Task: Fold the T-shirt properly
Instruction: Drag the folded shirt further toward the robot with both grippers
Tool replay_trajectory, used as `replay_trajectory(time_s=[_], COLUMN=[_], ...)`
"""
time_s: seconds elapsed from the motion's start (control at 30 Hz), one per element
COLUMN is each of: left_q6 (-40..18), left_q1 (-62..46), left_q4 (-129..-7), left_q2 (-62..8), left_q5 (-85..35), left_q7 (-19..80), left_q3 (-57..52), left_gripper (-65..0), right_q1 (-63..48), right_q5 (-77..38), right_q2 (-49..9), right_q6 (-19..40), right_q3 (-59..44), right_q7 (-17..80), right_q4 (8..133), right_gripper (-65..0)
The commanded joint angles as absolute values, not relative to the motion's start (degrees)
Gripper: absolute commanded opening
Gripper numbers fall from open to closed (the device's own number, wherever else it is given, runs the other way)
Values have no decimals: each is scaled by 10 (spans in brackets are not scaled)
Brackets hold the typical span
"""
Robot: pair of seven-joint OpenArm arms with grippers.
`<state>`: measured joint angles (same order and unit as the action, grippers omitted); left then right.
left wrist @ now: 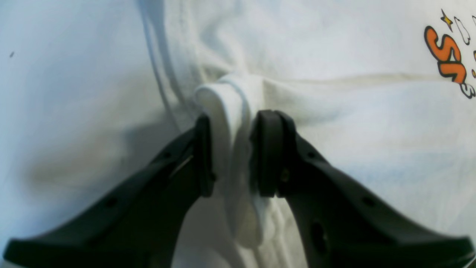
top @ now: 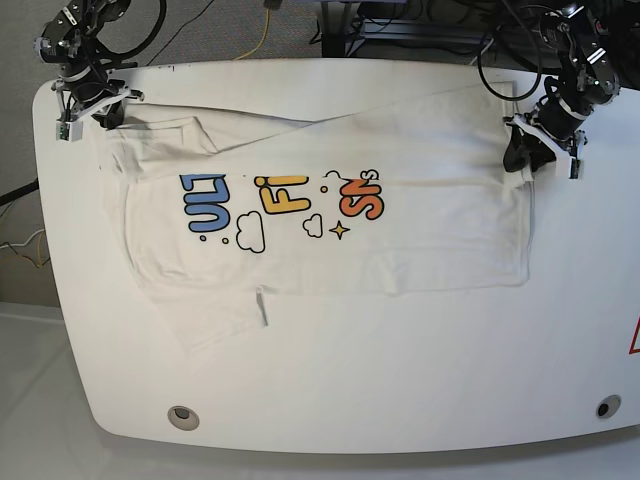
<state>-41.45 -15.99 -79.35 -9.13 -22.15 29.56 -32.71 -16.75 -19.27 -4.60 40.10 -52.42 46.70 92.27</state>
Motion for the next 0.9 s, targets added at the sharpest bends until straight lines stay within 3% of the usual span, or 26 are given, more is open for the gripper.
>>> replay_trajectory(time_s=[0.0, 0.87], left_q6=[-400, -400], left_q1=[-189, -237], left_q4=[-783, -780], left_q2=[-92, -102], left_q5=[-148, -147], left_q7=[388, 388], left_q3=[-326, -352], left_gripper=[-488, -488], right_q1=[-171, -190], right_q5=[-185, -185], right_q2=[-53, -53], right_q6=[400, 400], right_q3=[-528, -528], right_q7=[465, 463], right_q4=[931, 931], right_gripper=[-639, -639])
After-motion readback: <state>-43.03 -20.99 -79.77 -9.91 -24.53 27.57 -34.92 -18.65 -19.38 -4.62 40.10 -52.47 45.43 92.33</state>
